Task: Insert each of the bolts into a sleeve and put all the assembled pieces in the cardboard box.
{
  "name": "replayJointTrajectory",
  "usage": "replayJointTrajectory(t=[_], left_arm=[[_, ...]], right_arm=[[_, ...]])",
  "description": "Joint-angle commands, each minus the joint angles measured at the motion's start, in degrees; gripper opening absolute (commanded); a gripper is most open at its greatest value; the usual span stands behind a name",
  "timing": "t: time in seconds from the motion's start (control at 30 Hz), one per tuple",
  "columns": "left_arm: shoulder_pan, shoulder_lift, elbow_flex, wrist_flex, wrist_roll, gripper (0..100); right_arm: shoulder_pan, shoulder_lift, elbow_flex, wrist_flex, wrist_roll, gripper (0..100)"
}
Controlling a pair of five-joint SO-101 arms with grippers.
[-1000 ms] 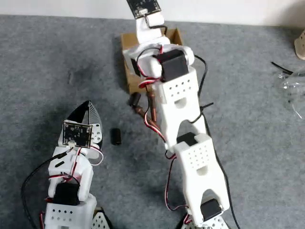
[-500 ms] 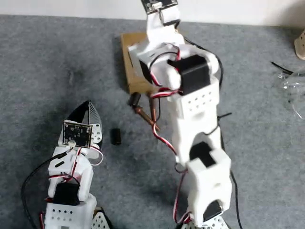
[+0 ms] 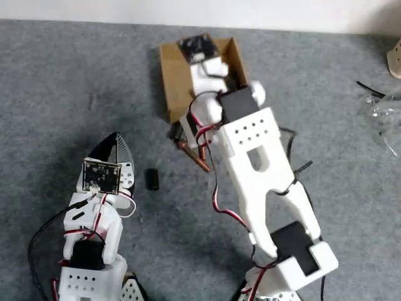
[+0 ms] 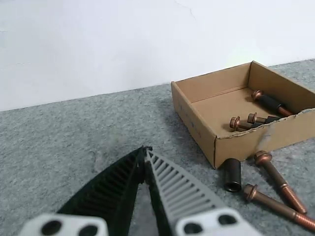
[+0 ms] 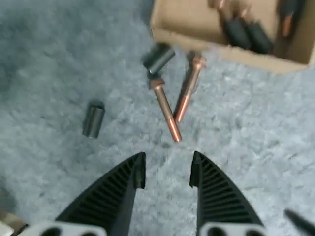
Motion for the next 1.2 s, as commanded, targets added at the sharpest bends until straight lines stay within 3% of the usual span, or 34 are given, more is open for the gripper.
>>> replayJointTrajectory(t=[0.0,0.47,0.8,1.03,1.17], left_arm=[[-0.13,-0.48,1.19,0.09,-0.35,1],[-0.13,-0.48,1.19,0.09,-0.35,1],[-0.13,-0.48,1.19,0.09,-0.35,1],[-1.01,-0.57,1.19,0.18,-0.35,1],[-5.41,-0.84,1.01,0.00,0.09,1]], right_arm=[[-0.66,-4.09,10.95,-11.12,-0.53,13.7],[-0.48,-3.12,34.95,-42.59,-0.35,13.8],[1.80,4.00,34.42,-43.03,-0.53,13.8],[-7.60,4.00,34.42,-43.03,-0.70,13.8],[-12.09,4.00,34.24,-43.03,-1.23,13.8]])
